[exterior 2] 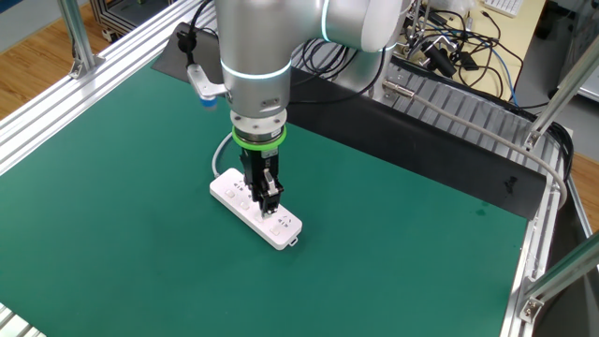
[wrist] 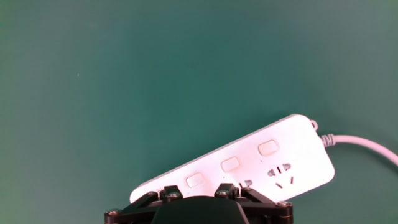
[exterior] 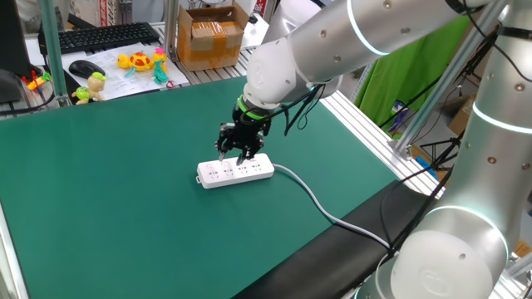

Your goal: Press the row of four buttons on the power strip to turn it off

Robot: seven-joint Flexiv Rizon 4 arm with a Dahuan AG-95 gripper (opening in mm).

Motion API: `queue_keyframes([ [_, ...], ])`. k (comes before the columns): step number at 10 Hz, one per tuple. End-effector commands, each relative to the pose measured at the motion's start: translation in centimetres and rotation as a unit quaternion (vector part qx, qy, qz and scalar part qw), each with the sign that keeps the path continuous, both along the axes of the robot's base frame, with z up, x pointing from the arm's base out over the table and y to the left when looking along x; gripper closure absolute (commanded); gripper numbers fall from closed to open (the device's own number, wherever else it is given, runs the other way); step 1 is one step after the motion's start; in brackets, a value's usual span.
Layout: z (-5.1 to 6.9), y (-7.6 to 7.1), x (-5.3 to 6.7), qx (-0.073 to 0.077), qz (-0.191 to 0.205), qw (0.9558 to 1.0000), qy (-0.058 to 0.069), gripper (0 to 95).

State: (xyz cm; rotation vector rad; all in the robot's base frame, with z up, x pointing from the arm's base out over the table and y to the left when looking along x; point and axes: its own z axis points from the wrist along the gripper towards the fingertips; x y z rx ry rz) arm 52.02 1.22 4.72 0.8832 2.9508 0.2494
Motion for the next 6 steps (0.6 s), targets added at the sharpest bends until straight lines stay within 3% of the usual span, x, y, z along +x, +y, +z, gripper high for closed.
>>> queue_keyframes([
  [1,0.08,-0.12,-0.07,-0.016,-0.003,0.9999,0.004,57.0],
  [3,0.07,-0.12,-0.11,-0.034,-0.016,0.9993,0.006,57.0],
  [6,0.06,-0.12,-0.14,-0.031,-0.025,0.9992,0.007,57.0],
])
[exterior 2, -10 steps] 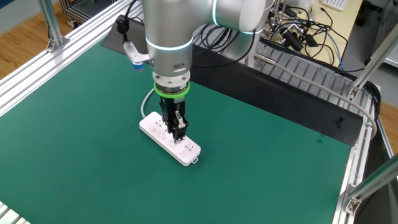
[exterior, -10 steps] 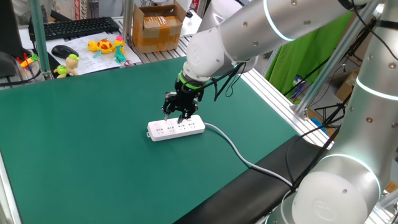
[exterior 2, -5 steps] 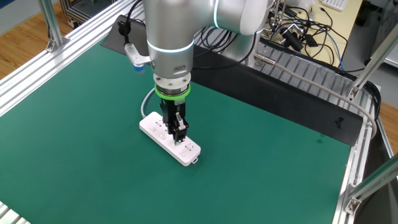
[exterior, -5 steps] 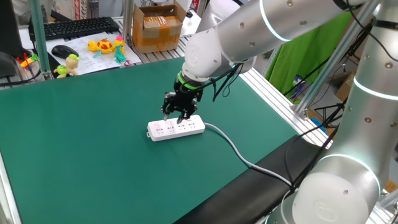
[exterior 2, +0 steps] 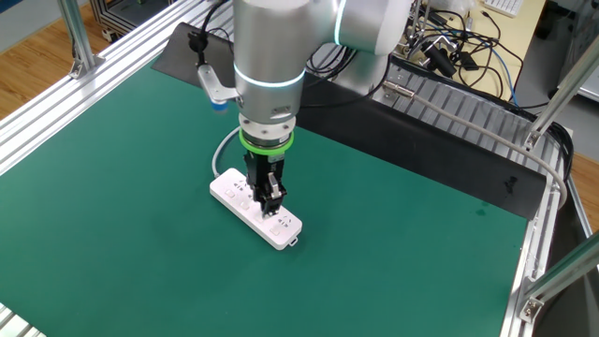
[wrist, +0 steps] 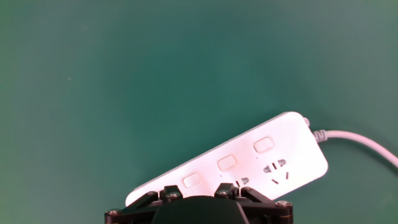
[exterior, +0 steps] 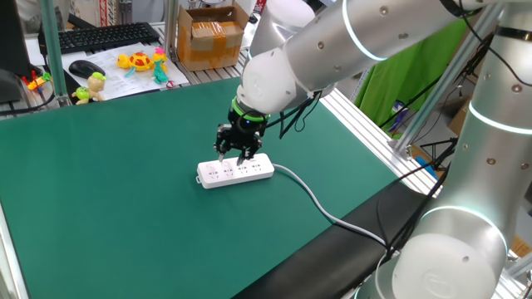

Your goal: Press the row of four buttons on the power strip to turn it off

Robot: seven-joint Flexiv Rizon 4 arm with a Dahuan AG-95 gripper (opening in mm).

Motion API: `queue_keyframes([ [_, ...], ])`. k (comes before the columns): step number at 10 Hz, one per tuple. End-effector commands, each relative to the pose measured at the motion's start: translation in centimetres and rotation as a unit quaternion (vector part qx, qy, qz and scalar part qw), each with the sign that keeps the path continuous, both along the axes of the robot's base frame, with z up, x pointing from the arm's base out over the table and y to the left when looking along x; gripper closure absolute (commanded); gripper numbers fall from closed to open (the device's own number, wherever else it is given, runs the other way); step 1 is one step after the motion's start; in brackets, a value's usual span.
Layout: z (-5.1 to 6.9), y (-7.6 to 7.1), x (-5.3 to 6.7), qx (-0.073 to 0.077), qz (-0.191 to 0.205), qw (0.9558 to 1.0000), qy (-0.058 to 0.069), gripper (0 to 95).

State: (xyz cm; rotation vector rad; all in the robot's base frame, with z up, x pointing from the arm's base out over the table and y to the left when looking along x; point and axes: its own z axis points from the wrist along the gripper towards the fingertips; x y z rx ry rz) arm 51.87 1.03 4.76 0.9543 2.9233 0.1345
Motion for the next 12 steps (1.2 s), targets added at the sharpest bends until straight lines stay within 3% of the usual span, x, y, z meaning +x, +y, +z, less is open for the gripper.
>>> queue_keyframes([
  [1,-0.04,0.1,0.03,0.008,0.005,1.0,0.0,57.0],
  [3,-0.16,0.19,0.06,0.009,-0.004,1.0,0.0,57.0],
  [5,-0.16,0.25,0.05,0.023,-0.041,0.9989,0.001,57.0],
  [7,-0.21,0.27,0.07,0.025,-0.064,0.9976,0.001,57.0],
  [12,-0.58,1.09,0.12,0.039,-0.126,0.9913,-0.005,57.0],
])
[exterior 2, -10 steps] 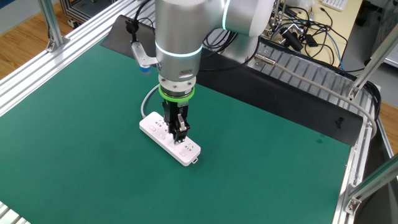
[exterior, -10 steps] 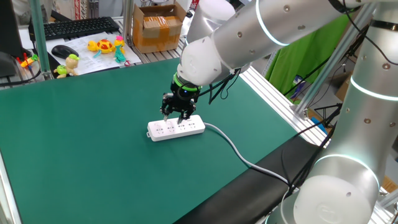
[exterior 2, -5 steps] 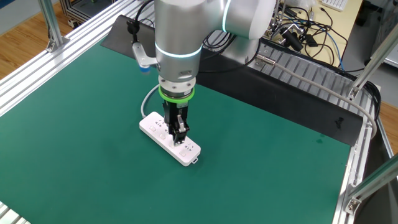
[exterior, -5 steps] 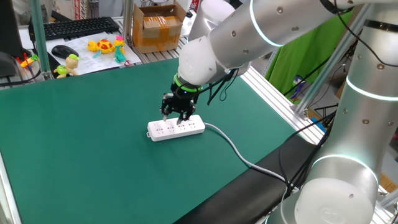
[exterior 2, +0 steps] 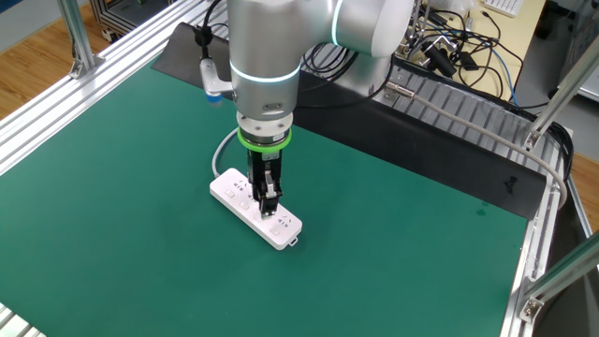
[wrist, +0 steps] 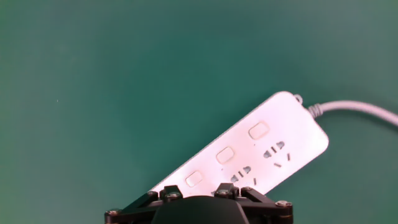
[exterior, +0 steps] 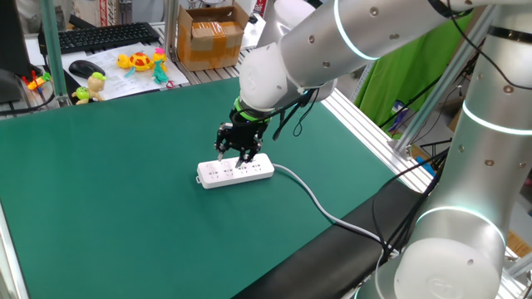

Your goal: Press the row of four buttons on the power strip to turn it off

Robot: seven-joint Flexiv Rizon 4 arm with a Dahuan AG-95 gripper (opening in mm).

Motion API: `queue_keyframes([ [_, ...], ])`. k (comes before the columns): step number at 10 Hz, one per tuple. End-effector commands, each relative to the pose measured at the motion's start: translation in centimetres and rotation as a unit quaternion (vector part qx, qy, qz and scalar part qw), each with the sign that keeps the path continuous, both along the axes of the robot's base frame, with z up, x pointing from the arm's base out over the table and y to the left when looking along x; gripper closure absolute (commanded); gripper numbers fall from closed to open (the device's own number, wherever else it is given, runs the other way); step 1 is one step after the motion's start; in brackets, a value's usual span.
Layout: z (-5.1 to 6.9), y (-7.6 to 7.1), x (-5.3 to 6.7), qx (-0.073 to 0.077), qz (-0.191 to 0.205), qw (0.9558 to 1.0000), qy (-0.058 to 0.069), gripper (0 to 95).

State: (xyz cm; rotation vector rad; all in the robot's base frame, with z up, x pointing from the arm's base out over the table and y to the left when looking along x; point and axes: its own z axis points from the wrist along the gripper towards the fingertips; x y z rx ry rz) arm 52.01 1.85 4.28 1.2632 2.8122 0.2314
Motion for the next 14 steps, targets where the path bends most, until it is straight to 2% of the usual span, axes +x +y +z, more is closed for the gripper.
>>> queue_keyframes([
  [1,-0.1,0.4,0.0,0.005,-0.033,0.9994,-0.005,57.0],
  [7,-0.3,0.6,0.9,0.027,-0.09,0.9953,-0.023,57.0],
  [10,-0.4,1.2,1.4,0.029,-0.107,0.9936,-0.024,57.0],
  [14,-0.6,1.5,2.6,0.03,-0.109,0.9932,-0.027,57.0],
])
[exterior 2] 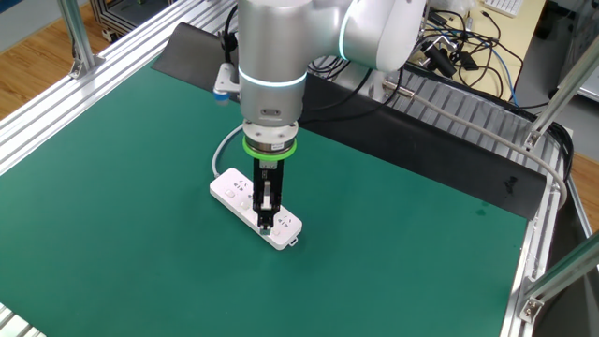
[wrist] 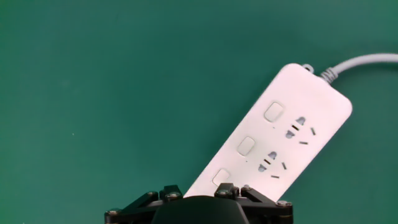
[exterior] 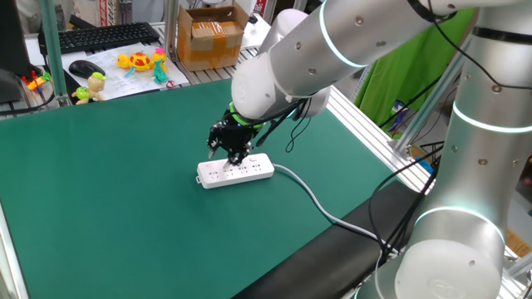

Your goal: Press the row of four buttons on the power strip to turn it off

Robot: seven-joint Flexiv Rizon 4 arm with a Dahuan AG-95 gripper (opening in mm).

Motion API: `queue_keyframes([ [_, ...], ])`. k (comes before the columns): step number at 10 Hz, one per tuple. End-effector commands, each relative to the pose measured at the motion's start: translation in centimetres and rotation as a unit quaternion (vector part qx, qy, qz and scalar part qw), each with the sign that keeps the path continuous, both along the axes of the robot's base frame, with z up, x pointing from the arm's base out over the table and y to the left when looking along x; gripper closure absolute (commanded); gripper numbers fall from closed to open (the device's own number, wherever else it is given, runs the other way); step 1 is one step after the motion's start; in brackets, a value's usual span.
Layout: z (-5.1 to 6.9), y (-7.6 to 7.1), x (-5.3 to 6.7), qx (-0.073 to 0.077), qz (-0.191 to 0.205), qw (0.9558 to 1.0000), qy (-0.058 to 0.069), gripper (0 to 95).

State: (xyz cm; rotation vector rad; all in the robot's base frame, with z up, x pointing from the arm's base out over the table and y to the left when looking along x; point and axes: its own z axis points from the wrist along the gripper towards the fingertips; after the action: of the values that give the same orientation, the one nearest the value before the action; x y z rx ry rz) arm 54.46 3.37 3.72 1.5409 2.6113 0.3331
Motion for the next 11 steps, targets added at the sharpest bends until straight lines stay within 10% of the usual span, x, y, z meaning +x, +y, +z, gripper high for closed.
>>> queue_keyframes([
  [1,-0.08,-0.02,0.34,0.0,0.003,1.0,-0.001,57.0],
  [11,-0.32,-0.38,0.58,-0.002,0.019,0.9998,0.003,57.0],
])
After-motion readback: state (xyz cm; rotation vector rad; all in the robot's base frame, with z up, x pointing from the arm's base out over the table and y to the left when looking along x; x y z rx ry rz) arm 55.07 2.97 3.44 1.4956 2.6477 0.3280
